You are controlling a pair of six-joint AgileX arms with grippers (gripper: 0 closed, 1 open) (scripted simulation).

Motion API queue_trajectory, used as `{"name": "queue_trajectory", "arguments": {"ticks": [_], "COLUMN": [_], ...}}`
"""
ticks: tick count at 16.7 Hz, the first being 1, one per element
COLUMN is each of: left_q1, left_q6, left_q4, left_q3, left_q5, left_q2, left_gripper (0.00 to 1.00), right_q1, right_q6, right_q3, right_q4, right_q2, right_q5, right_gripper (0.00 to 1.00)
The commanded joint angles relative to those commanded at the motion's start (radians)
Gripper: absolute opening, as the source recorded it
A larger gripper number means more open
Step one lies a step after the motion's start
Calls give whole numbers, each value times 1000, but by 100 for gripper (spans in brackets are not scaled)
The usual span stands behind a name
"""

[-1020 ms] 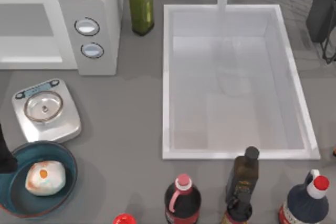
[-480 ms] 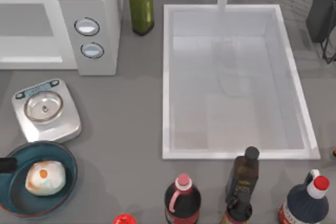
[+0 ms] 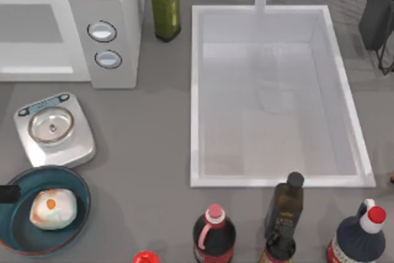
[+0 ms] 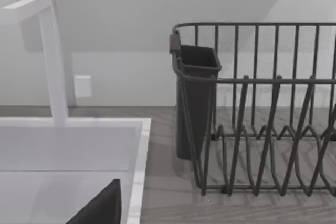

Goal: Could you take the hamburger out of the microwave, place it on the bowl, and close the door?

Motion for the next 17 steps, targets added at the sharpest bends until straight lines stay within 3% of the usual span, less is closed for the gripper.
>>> {"name": "queue_trajectory", "arguments": {"ticks": [9, 17], "left_q1": [49, -20], "left_q6": [1, 1], "left_q4": [55, -17], "left_q3": [36, 71], "left_q5": [49, -18], "left_q2": [92, 57], "left_gripper": [0, 0], "right_q1": [0, 0], "right_q6": [0, 0], "right_q3": [0, 0], "right_q4": [0, 0], "right_q2": [0, 0], "right_q5": [0, 0], "right_gripper": [100, 100]}}
